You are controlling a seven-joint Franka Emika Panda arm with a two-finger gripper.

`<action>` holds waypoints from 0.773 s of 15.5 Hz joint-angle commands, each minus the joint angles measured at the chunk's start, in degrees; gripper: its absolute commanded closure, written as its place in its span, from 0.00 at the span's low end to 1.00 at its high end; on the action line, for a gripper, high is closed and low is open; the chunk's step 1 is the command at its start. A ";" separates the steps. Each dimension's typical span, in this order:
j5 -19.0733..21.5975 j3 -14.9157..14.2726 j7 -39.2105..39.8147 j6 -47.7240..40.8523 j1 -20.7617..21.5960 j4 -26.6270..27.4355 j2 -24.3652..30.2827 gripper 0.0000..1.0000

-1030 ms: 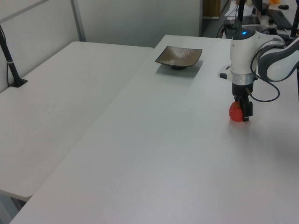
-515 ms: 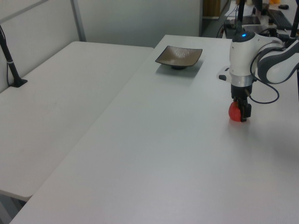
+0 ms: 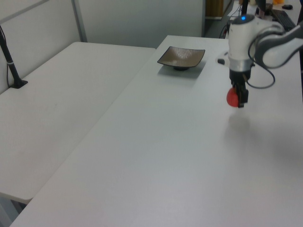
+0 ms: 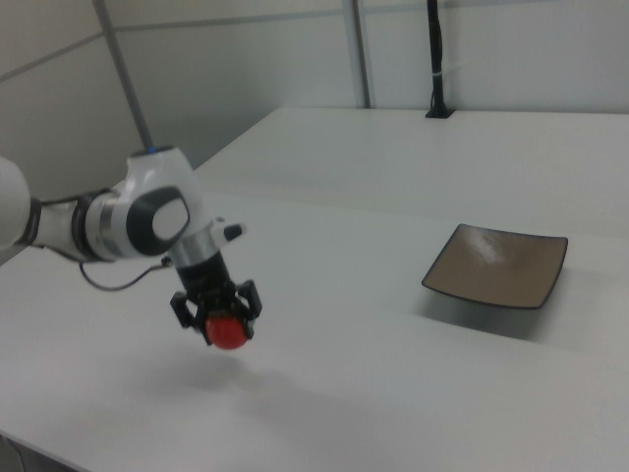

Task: Apples placed on a ceramic plate
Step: 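Carry the held apple over to the brown square plate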

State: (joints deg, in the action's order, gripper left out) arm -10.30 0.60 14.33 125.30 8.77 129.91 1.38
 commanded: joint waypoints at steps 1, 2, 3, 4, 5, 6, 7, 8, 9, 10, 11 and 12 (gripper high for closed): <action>1.85 -0.51 0.44 -12.42 -1.47 -12.98 -0.24 0.99; 2.55 -0.51 0.79 -14.80 -2.44 -15.89 -0.24 0.98; 3.08 -0.95 0.88 -17.09 -3.23 -19.05 -0.24 0.98; 3.70 -1.65 0.96 -19.37 -3.41 -22.39 -0.76 0.98; 4.14 -2.53 1.14 -21.66 -3.41 -25.99 -1.90 0.98; 4.32 -3.15 1.14 -23.86 -3.41 -29.76 -3.47 0.98; 4.32 -3.50 1.05 -26.14 -3.41 -33.02 -5.49 0.98; 4.32 -4.11 1.14 -28.25 -3.41 -36.27 -7.60 0.99; 4.49 -4.55 1.05 -29.49 -3.41 -38.66 -9.36 0.99; 5.02 -4.91 0.97 -30.03 -3.50 -40.51 -10.94 0.99; 5.89 -5.08 0.79 -30.12 -3.76 -41.92 -12.09 0.99; 6.77 -5.26 0.62 -30.12 -4.37 -43.59 -13.49 0.99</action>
State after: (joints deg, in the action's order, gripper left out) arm -6.11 -3.71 14.44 98.00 5.07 94.56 -5.15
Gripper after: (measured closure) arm 0.251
